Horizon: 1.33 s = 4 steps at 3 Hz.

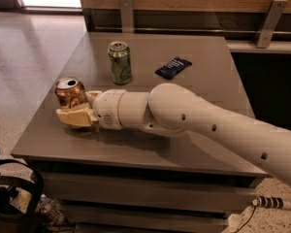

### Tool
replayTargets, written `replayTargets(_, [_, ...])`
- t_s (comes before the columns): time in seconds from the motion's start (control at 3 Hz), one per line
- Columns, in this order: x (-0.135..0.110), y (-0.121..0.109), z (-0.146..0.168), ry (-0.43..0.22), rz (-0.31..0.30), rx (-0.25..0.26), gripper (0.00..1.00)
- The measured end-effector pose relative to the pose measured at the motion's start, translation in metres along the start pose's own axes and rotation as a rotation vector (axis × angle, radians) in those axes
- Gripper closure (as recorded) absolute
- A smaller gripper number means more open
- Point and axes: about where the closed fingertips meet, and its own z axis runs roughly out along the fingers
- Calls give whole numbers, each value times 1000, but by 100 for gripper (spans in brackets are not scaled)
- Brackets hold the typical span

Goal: Place orange can upright

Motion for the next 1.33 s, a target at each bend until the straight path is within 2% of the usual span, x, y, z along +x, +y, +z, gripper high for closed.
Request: replayTargets(1.33, [-4, 2, 0, 0, -1, -3, 5])
